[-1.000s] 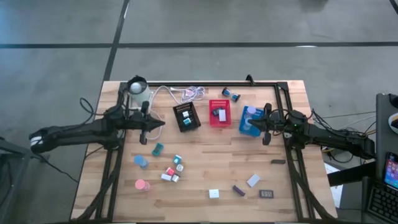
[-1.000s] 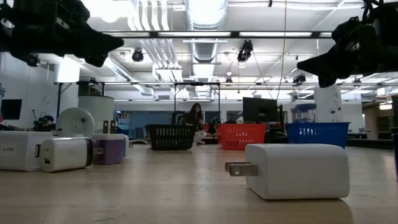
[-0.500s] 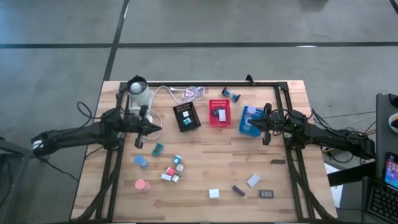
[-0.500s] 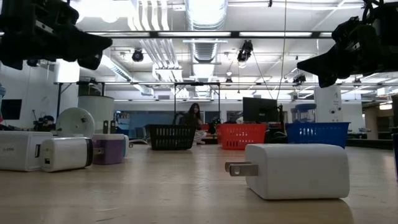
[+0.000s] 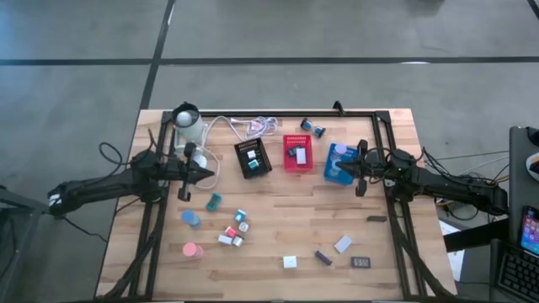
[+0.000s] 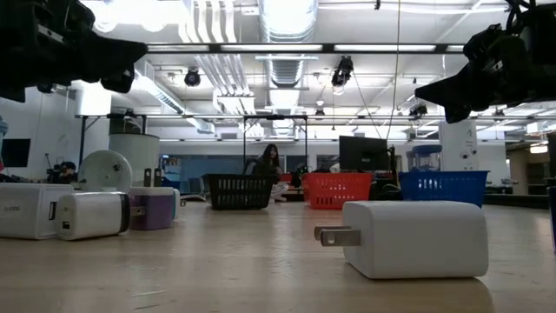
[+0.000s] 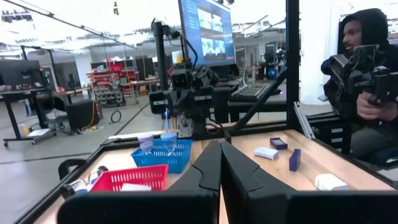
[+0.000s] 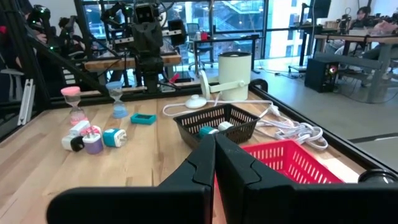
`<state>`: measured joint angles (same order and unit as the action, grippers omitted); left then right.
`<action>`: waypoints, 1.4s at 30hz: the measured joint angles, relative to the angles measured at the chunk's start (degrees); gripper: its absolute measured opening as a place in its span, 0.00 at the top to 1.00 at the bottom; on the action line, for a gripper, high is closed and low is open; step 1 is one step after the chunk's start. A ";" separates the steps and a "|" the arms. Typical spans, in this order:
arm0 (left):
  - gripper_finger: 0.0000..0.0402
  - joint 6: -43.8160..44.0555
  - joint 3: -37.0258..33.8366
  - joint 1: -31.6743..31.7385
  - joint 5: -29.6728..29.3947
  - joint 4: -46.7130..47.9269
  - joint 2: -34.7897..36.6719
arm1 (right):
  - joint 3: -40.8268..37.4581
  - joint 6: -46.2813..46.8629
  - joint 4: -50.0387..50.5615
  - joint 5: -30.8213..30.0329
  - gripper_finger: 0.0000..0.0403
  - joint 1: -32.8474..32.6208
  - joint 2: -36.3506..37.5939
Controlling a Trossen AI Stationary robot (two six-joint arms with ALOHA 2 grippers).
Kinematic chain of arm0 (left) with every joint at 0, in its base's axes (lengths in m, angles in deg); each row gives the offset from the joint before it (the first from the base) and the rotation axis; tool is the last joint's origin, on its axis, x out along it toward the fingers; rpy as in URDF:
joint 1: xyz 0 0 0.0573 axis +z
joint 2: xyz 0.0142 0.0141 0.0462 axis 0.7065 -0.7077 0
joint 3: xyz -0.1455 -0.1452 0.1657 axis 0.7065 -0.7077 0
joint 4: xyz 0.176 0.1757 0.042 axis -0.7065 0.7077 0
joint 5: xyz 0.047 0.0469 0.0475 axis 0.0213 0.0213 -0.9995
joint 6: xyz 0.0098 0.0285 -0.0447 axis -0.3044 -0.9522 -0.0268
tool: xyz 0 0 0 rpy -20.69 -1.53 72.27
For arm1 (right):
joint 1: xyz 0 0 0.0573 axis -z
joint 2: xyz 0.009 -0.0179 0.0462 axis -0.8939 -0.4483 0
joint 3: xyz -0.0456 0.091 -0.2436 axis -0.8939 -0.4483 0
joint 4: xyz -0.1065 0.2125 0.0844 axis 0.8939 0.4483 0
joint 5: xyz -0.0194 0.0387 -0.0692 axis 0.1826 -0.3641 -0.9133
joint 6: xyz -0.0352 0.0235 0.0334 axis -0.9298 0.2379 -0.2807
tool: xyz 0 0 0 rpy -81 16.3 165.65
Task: Pick & Place Office items
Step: Put the light blue hourglass into the blue bin
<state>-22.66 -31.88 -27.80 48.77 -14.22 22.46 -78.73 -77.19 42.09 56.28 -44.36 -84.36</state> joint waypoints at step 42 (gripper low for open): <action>0.98 -1.49 -2.42 0.00 -0.06 -0.55 0.24 | -0.04 0.00 0.00 0.02 0.98 0.01 -0.04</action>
<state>-24.15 -34.30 -27.80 48.70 -14.77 22.69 -78.77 -77.19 42.09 56.30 -44.35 -84.41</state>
